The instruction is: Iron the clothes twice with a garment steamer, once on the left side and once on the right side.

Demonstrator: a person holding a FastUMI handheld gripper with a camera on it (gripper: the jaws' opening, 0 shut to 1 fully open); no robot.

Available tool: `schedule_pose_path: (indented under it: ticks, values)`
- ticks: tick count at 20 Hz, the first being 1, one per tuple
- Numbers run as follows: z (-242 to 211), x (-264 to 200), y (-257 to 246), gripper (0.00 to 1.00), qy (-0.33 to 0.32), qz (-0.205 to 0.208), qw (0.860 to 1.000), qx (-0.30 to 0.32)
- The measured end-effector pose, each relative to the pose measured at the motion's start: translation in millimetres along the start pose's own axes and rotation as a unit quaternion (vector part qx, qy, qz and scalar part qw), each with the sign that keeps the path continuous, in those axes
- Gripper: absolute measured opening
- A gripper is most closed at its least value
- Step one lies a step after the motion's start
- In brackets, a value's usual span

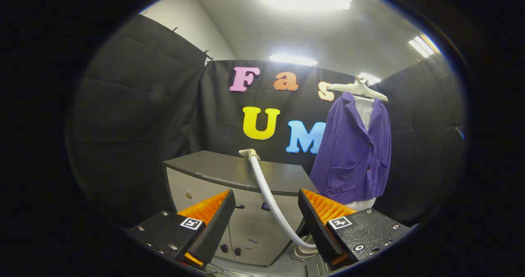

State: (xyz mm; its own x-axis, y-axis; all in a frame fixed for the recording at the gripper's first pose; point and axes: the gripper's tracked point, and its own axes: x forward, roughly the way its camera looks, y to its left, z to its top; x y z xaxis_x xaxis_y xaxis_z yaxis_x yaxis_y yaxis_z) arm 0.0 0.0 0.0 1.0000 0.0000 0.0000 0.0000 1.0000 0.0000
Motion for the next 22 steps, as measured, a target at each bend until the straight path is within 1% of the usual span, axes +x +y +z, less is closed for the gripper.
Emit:
schedule_pose_path:
  ticks: [5,10,14,18,22]
  values:
    - [1.2,2.9,-19.9,0.95,0.001,-0.013,1.0,0.018]
    - [6.3,3.4,-38.8,0.95,0.0,-0.008,1.0,0.024]
    - [15.1,-0.4,-50.9,0.95,-0.001,0.021,0.999,0.034]
    - [28.9,-9.1,-71.4,0.95,-0.006,0.055,0.998,0.03]
    - [16.4,-17.2,-91.7,0.95,0.011,0.092,0.996,0.02]
